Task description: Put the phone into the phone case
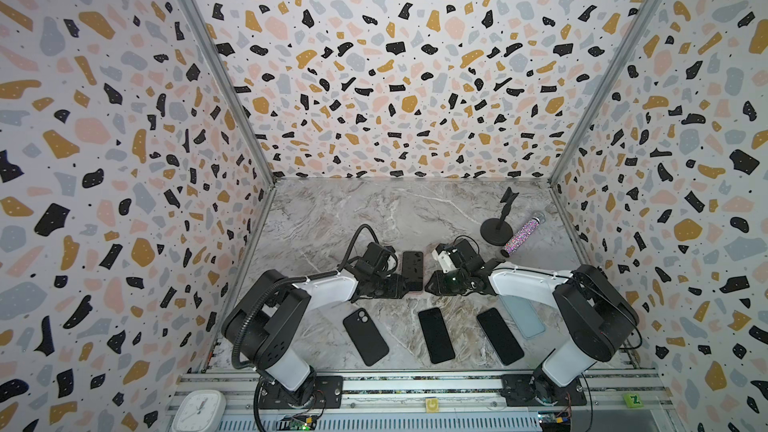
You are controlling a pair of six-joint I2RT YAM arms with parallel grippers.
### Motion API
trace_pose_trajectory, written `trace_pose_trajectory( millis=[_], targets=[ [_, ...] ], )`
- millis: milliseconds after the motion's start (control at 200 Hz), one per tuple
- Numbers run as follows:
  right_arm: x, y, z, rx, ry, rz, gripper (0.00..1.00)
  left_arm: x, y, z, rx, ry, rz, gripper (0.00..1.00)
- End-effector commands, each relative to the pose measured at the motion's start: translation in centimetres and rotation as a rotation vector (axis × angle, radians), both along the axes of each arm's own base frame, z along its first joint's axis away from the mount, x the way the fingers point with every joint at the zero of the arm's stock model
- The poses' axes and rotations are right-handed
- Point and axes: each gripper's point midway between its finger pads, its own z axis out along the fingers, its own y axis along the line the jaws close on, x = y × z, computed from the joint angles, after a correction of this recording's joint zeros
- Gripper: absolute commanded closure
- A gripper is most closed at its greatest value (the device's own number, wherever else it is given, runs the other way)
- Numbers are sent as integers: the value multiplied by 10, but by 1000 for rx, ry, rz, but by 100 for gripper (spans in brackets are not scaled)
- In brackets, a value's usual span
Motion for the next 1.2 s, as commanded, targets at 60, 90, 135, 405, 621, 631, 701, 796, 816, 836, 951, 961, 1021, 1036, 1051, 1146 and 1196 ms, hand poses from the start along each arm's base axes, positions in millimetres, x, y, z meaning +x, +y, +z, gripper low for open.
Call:
trace_pose_trajectory(
  millis=[60,90,135,405,621,631,701,796,816,836,951,961,1021,1036,1051,1146,1196],
  targets=[
    [9,-3,19,51,-41,17,70,7,1,23,111,-98,-69,28],
    [11,-5,21,57,-47,14,69,8,0,25,119,-104,-71,25],
    [13,-10,23,67,-57,4,68,9,-4,26,133,-108,-80,21],
    [11,-32,29,103,-89,-32,64,15,-29,23,218,-108,-146,0],
    [8,-39,28,130,-93,-29,60,13,-30,6,315,-69,-173,0],
    [8,-39,28,131,-94,-30,60,13,-30,5,319,-66,-174,0],
    [7,-38,28,143,-93,-24,59,10,-32,-1,346,-55,-188,0],
    [6,-37,26,155,-88,-12,59,10,-36,-6,359,-50,-197,0],
    [6,-36,26,156,-87,-11,58,10,-36,-7,361,-49,-195,0],
    [5,-36,25,157,-84,-8,59,10,-37,-7,363,-49,-198,0],
    [4,-35,28,171,-87,0,58,11,-37,-13,379,-39,-199,0],
    [4,-35,27,172,-85,-1,58,11,-37,-13,380,-40,-198,0],
    [3,-34,29,180,-85,5,58,11,-36,-15,386,-35,-199,0],
    [3,-34,29,181,-85,6,58,11,-37,-16,385,-35,-198,0],
    [3,-34,29,180,-86,5,58,11,-37,-15,386,-36,-198,0],
    [3,-33,30,184,-90,6,58,13,-38,-15,387,-40,-195,0],
    [2,-33,31,186,-88,6,58,15,-38,-14,386,-42,-191,1]
  ],
)
